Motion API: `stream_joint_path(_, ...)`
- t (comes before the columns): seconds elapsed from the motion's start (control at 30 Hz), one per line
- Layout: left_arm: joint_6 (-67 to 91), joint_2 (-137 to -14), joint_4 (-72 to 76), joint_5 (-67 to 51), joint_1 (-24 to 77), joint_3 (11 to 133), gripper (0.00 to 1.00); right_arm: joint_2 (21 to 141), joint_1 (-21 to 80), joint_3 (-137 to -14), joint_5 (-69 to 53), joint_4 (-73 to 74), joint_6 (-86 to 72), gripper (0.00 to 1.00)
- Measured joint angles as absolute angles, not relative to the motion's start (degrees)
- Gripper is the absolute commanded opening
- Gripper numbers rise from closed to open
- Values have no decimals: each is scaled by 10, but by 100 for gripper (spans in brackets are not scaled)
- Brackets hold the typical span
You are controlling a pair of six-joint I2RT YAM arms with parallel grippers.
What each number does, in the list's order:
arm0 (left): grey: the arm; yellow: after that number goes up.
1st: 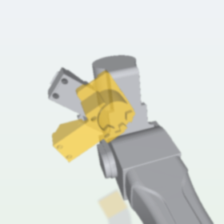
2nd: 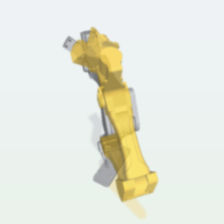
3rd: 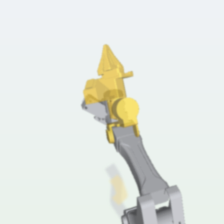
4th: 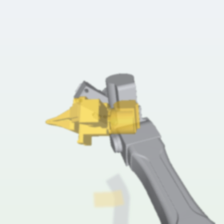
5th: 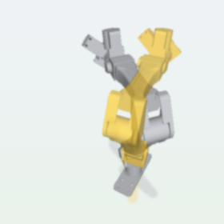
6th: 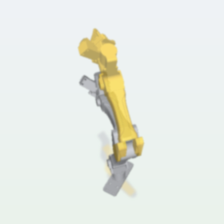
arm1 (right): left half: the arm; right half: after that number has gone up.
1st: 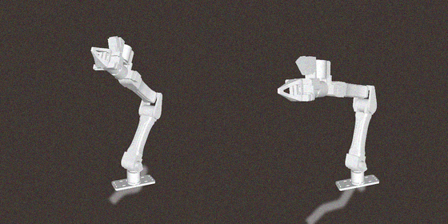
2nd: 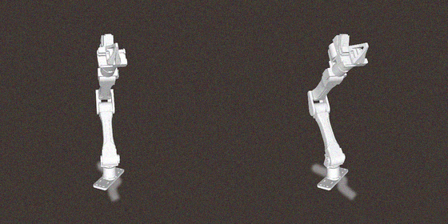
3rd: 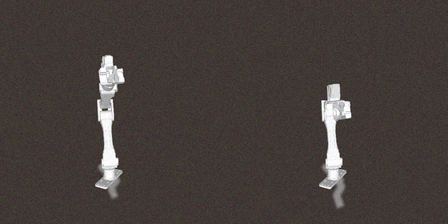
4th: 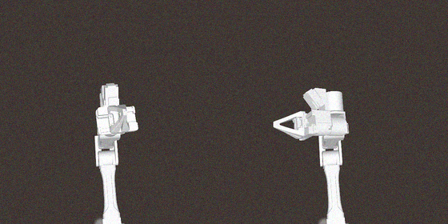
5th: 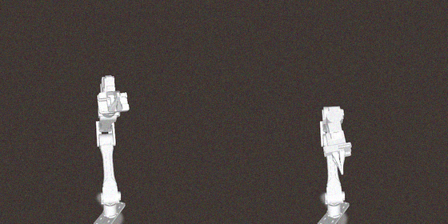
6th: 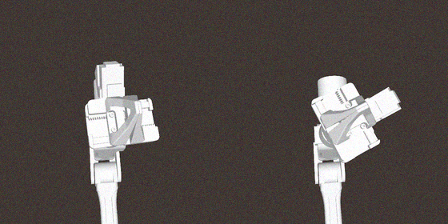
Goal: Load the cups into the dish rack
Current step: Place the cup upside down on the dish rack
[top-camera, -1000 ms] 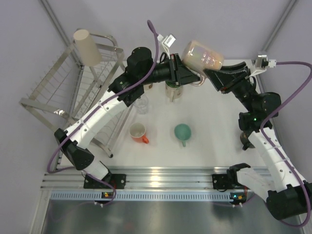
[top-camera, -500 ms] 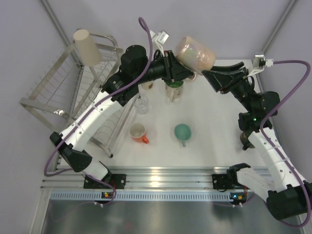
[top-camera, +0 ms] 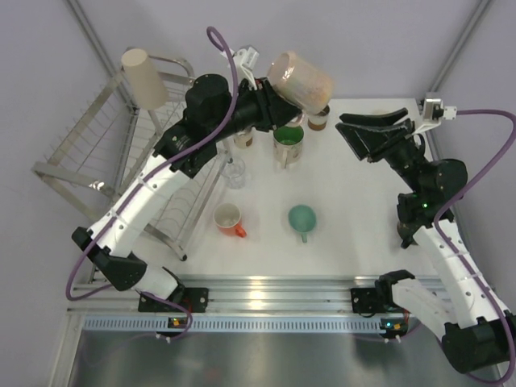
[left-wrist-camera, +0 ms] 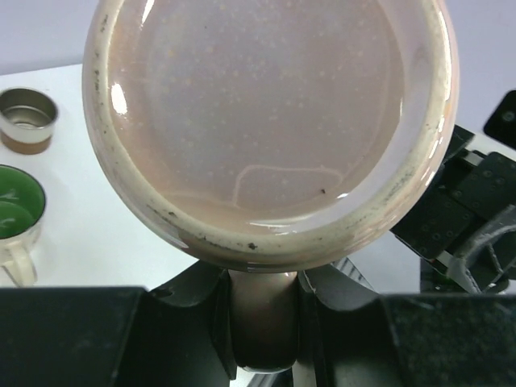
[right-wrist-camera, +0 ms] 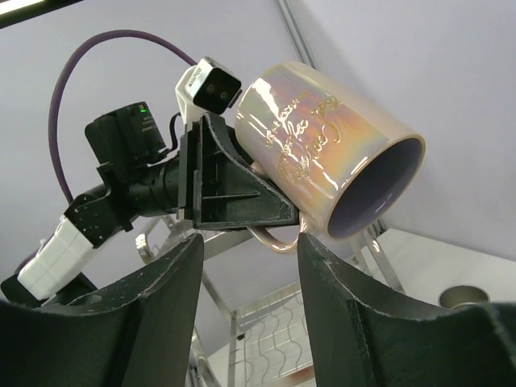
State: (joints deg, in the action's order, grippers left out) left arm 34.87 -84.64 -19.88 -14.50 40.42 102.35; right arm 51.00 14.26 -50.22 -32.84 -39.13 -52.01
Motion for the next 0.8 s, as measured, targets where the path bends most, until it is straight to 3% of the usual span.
stream_joint_path(0.3, 283, -839, -246, -44, 403, 1040, 0, 501, 143, -502, -328, -362, -505, 52)
stream_joint_path(0.8, 39, -806, -291, 318, 401, 1154, 0, 464, 142, -502, -320, -283, -452, 52)
